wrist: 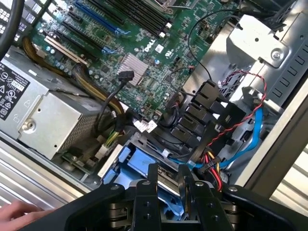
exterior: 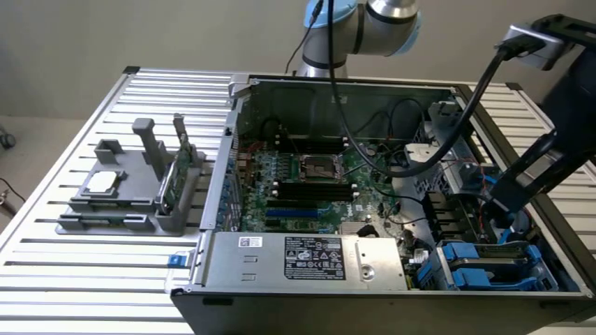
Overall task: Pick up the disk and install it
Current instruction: 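Insert the first disk wire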
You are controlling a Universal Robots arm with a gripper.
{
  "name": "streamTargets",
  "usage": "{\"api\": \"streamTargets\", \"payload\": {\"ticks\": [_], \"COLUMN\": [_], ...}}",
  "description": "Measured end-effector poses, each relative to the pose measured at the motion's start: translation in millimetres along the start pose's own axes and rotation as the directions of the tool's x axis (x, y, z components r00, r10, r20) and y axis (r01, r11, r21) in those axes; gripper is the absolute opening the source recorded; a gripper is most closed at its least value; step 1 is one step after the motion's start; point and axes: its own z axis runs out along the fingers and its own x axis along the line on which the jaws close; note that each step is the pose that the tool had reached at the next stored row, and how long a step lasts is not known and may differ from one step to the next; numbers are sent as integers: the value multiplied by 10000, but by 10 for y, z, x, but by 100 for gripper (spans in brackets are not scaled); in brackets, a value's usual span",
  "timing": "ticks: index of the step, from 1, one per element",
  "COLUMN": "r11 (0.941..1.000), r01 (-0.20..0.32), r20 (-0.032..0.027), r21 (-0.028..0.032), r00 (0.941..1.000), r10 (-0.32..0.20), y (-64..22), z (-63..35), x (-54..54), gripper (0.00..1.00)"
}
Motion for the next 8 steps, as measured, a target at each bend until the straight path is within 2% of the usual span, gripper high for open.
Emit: {"api": "streamTargets", "payload": {"ticks": [4, 8], "r11": [9996, 9964], "r01": [-287, -849], "r20": [27, 59], "r21": [17, 29], "r00": [9996, 9964], "r10": [287, 849], "y": [-2, -3], "z": [-1, 1], "x": [-14, -15], "gripper": [31, 31]}}
